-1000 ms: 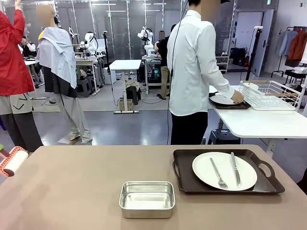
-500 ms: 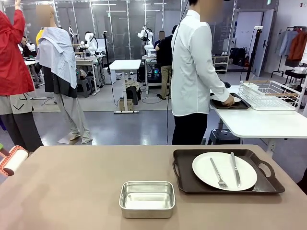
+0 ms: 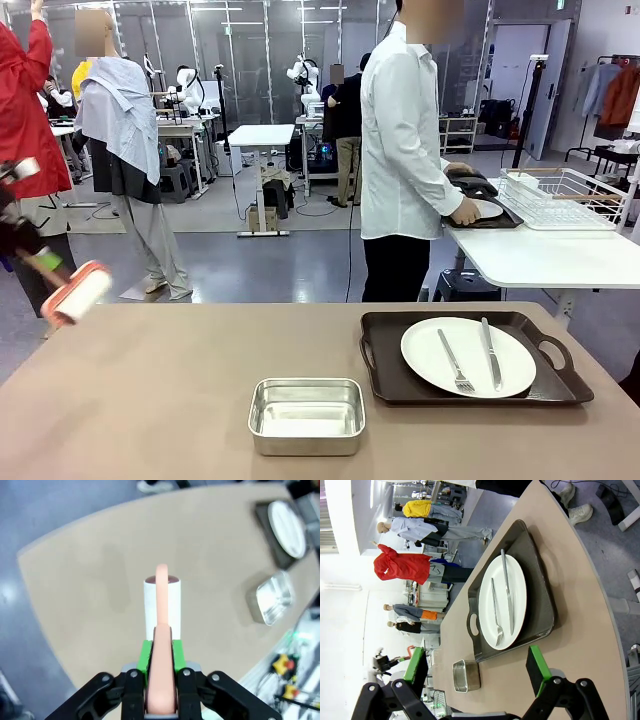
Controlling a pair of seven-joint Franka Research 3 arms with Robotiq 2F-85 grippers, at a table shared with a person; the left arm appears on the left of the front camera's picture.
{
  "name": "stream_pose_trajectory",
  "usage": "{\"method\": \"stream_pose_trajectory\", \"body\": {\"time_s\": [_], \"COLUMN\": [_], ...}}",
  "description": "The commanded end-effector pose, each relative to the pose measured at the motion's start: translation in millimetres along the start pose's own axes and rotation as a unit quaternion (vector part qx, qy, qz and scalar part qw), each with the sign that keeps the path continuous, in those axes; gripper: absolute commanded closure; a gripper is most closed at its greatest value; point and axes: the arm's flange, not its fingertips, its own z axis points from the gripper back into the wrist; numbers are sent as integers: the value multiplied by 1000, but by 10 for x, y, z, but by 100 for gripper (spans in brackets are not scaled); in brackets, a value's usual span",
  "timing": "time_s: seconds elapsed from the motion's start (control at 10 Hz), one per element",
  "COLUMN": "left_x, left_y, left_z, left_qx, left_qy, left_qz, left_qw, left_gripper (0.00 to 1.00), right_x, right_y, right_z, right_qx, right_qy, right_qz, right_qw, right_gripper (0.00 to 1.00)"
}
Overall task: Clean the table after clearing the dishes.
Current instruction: Place the Lint Roller back on top of the Airtight Container.
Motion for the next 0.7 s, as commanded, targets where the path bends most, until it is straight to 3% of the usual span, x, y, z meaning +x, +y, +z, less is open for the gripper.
{"method": "stream_pose_trajectory", "body": {"time_s": [0.0,0.3,0.6], "left_x": [342,712,673], "left_y": [-611,-1896,-2768], "left_z": [62,-222,-577], "left_qx": [-10,-5,-37], "left_qy": [14,96,150], "left_qz": [-127,-295,-391], "left_qw": [992,951,907], "left_gripper": [79,79,79], "right_x": [2,2,2], "right_y": [24,24,24], "right_z": [18,18,18], "right_qx": [6,6,6], "right_qy": [-2,-2,-2], "right_qz": [-1,-1,-1], "right_qw": [1000,1000,1000], "right_gripper": [0,0,0]}}
